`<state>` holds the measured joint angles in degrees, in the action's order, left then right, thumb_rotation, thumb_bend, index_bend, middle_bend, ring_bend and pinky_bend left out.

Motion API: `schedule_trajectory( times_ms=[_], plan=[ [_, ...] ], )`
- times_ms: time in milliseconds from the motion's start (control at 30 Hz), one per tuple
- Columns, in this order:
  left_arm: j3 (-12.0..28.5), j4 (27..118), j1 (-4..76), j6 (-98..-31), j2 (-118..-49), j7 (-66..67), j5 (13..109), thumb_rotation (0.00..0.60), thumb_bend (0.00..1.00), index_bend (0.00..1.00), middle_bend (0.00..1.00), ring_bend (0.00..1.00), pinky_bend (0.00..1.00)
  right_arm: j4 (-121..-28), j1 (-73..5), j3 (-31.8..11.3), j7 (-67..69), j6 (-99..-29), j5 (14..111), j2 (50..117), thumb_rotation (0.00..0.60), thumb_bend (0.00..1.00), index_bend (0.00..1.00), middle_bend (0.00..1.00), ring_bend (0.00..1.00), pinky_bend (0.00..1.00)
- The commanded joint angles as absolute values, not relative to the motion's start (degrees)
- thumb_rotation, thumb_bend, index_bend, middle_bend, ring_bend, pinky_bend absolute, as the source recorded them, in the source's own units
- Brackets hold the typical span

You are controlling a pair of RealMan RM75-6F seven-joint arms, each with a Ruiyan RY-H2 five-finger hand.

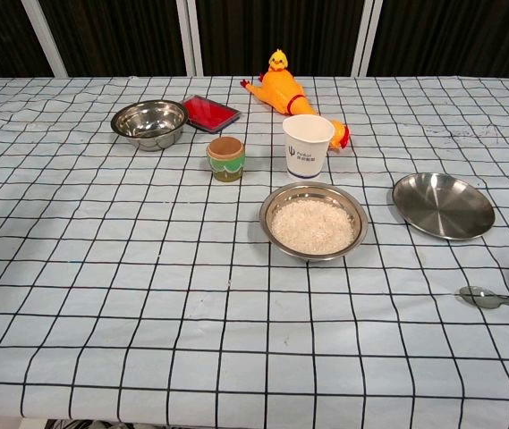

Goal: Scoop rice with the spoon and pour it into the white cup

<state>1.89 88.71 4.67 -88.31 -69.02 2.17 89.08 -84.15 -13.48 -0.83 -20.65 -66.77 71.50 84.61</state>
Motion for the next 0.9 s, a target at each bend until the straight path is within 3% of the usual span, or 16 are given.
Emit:
schedule_trajectory(
  times_ms=[33, 900],
  plan=[
    [1.9, 88.7, 4.7, -88.3, -69.0, 2.2, 89.1, 0.6, 0.02, 0.0, 0.0, 0.0, 0.0, -84.1, -13.5, -0.8, -20.7, -66.8, 71.5, 84.6, 0.6, 0.35, 0.53, 1.0, 1.0, 1.0],
    [2.0, 88.8, 4.7, -88.6, -68.4, 1.2, 89.3, 0.6, 0.02, 0.0, 0.0, 0.0, 0.0, -83.7, -13.2, -0.6, -21.1, -67.1, 71.7, 84.9, 0.6, 0.35, 0.53, 1.0, 1.0, 1.0]
  ],
)
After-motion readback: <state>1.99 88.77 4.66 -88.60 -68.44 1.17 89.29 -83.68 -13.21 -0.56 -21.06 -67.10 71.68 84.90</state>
